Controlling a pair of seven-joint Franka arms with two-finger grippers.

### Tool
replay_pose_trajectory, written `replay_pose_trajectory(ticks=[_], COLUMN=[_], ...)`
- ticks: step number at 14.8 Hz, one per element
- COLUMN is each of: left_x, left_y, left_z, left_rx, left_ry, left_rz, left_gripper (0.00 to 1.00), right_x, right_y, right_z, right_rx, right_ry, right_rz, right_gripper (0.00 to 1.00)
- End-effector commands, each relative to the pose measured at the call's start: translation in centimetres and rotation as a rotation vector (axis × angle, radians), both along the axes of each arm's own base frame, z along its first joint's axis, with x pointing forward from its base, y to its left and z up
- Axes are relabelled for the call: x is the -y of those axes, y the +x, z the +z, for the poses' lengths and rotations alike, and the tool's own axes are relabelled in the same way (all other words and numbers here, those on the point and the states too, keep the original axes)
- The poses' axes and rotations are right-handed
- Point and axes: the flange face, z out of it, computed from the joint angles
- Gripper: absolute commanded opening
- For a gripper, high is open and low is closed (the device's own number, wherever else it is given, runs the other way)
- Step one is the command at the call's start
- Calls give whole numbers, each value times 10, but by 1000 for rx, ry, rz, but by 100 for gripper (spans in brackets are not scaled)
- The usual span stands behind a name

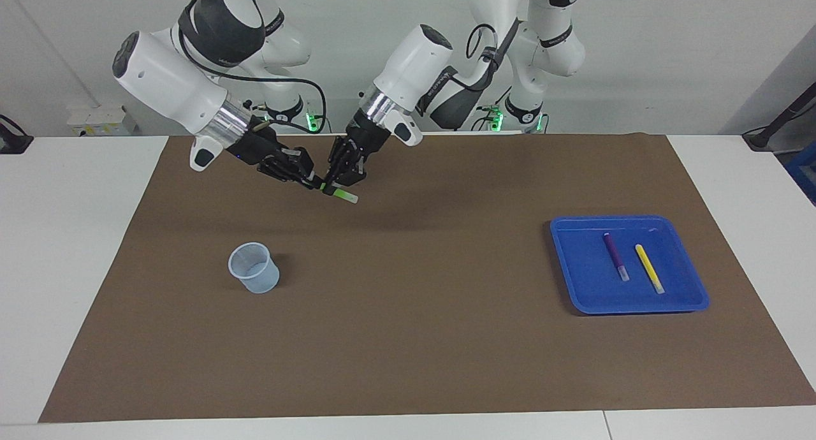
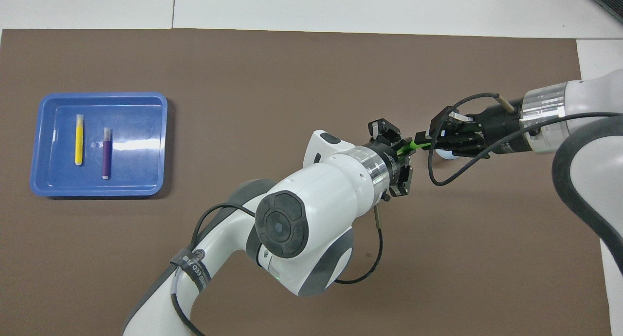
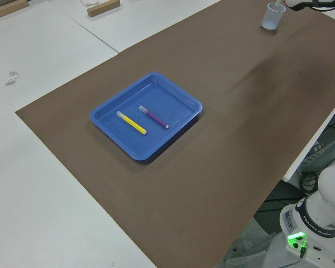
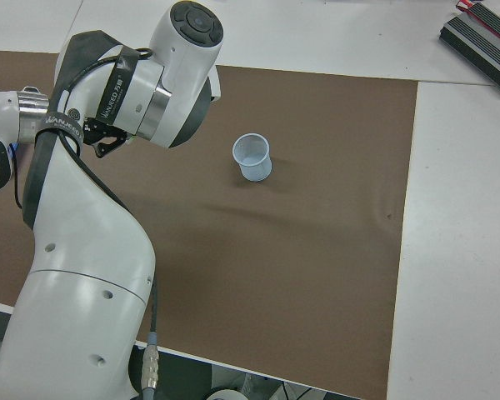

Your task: Transfer and insert pens with both arms

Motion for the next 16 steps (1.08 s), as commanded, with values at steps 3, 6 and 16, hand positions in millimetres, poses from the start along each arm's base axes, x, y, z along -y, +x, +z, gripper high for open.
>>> replay_pose_trajectory(ticks=[3,6,16], left_x=[1,-1,-86], left_y=[-6,-10,37], left_z=[-2,2,27], left_rx=[5,-32,-169], left_ry=[14,43,155], left_rz=[-17,-38,11], left_gripper=[29,71,100], right_x=[9,13,47], right_y=[2,6,13], right_z=[-4,-2,-9], right_rx=[40,58,125], right_ry=[-6,-9,-339], right_rz=[28,10,178], right_gripper=[0,0,0])
